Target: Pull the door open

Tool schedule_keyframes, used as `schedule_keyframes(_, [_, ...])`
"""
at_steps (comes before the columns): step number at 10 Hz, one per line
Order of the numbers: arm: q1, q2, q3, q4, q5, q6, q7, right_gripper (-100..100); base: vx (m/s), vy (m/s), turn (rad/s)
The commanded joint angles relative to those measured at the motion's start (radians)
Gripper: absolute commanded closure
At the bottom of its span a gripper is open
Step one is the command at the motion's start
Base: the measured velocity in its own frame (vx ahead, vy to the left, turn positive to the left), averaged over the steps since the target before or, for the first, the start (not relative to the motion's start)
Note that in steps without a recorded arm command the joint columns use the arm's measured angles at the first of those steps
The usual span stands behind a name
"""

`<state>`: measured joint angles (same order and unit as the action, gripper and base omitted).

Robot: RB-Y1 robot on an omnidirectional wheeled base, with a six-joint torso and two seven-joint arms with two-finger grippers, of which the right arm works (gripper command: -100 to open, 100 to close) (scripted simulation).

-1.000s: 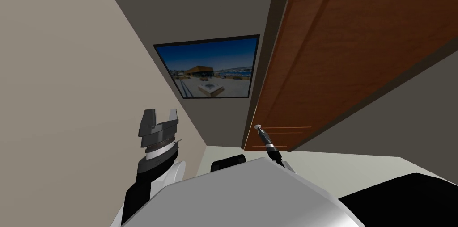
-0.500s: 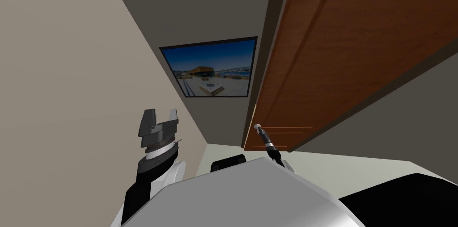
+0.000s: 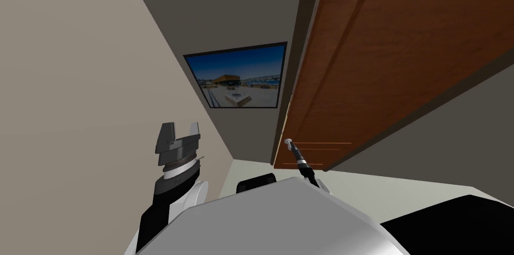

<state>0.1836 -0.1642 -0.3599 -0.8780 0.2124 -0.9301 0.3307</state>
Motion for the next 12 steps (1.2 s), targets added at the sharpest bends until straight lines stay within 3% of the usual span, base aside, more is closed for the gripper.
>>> schedule_keyframes(1, [-0.004,0.005,0.018,0.001,-0.012,-0.001,-0.042,100,-0.056,-0.020,0.039])
schedule_keyframes(4, [-0.011,-0.004,0.046,0.005,-0.063,0.004,-0.120,100,-0.049,-0.009,0.046])
schedule_keyframes(7, [-0.014,-0.008,0.060,0.008,-0.088,0.006,-0.165,100,-0.045,-0.014,0.048])
schedule_keyframes(8, [-0.018,-0.013,0.074,0.010,-0.115,0.008,-0.204,100,-0.052,-0.022,0.063])
schedule_keyframes(9, [-0.018,-0.013,0.074,0.010,-0.115,0.008,-0.207,100,-0.036,-0.018,0.027])
schedule_keyframes(11, [-0.025,-0.023,0.104,0.015,-0.169,0.013,-0.271,100,-0.057,-0.015,0.071])
schedule_keyframes(12, [-0.025,-0.023,0.104,0.015,-0.169,0.013,-0.290,100,-0.065,-0.024,0.051])
